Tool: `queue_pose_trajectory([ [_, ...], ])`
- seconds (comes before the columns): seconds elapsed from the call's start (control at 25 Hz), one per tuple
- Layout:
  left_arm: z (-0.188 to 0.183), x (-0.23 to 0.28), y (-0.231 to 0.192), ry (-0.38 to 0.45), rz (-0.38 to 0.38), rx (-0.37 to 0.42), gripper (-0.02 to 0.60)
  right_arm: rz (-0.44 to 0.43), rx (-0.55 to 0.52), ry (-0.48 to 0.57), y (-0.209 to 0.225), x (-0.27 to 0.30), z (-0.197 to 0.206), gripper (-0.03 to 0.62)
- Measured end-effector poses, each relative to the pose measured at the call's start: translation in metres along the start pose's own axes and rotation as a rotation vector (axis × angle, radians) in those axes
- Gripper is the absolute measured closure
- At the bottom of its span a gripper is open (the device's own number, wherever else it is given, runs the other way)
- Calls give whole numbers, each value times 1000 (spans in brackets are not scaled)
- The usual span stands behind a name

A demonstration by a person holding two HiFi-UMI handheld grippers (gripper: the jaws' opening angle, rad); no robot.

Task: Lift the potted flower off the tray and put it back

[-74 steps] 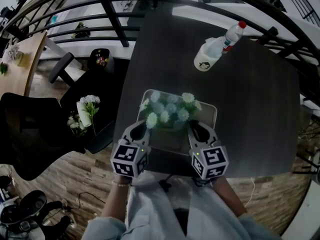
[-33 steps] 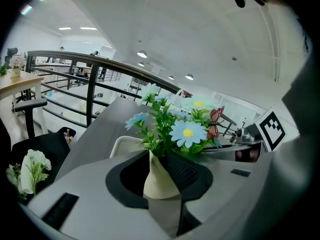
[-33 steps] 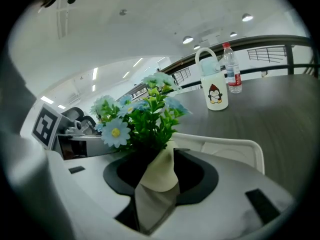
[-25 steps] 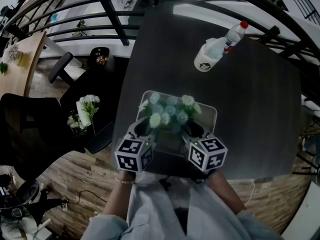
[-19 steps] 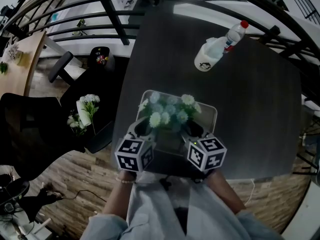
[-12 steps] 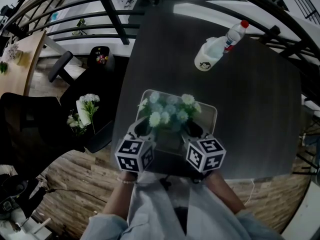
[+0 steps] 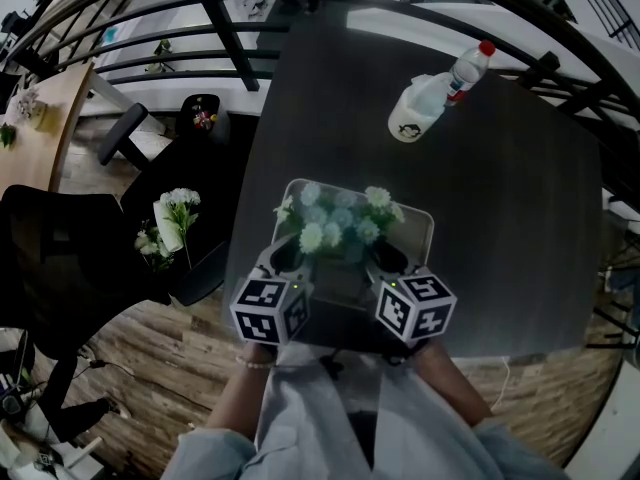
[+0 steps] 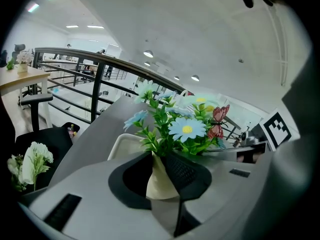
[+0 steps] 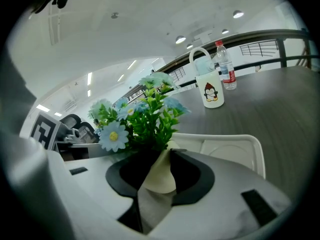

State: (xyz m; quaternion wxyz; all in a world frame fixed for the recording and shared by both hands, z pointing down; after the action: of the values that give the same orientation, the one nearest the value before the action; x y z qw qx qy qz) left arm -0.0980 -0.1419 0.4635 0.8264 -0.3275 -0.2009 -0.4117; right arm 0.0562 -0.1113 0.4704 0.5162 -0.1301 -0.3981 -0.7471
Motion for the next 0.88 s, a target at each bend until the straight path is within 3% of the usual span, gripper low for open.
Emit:
queue_pose_trajectory([
  [0.88, -17, -23, 26, 40, 2, 48, 495, 8, -21, 66, -12, -34, -13, 471],
])
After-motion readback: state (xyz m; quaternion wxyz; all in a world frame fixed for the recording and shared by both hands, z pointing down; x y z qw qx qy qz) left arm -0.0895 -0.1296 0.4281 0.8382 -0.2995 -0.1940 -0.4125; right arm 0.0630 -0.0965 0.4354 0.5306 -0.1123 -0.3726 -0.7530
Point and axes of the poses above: the fingertips, and each gripper's own axes: x forward along the fingers, y to its right, z out of its underside, the point moved 6 cm from there along -x, backward along the fingers, and after that the axes turned 2 degrees about -y, right-handed, at the moved point
